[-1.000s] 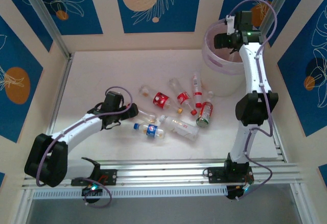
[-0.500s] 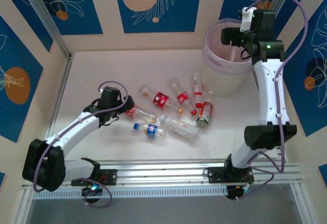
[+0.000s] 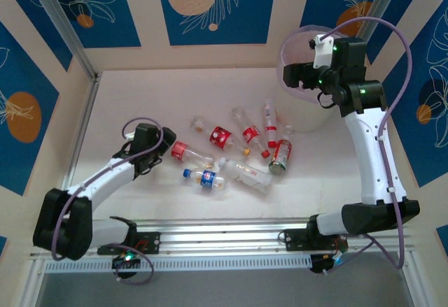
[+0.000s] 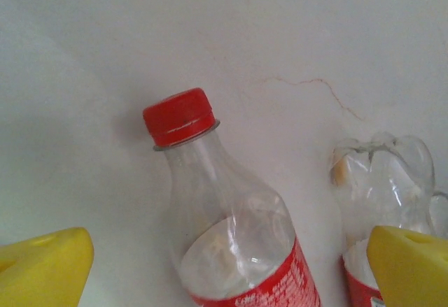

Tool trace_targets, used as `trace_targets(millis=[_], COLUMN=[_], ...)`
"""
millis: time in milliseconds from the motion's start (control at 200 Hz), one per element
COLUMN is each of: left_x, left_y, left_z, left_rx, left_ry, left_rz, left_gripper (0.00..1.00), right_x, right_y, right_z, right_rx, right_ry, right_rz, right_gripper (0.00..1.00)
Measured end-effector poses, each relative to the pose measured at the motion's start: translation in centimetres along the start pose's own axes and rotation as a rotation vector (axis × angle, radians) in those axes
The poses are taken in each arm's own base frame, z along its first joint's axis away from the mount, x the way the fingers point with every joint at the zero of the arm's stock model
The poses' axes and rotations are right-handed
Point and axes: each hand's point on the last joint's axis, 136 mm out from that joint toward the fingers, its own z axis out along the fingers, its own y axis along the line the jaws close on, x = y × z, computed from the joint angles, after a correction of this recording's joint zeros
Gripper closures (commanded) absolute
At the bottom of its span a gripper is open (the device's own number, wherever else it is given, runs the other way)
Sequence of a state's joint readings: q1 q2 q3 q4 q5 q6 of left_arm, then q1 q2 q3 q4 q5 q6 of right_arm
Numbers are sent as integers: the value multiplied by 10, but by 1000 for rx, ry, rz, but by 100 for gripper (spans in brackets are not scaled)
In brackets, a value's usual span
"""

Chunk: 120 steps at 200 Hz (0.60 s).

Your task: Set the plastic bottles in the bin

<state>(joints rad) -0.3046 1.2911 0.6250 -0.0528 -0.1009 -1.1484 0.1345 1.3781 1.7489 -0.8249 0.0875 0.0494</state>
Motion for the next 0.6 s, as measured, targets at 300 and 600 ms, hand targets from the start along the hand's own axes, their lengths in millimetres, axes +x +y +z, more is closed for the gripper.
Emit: trace_targets(millis=[300,600], left_x=[12,24], left_y=[-9,3], left_z=[29,47], left_rx=[59,53], left_ry=[56,88], left_rz=[-121,-218], left_gripper=[5,26], right_x=[39,60], right_y=[26,38], right_z=[13,-3], right_rx=[-70,-135], right_ry=[71,18], right_rz=[-33,-21], right_gripper=[9,10])
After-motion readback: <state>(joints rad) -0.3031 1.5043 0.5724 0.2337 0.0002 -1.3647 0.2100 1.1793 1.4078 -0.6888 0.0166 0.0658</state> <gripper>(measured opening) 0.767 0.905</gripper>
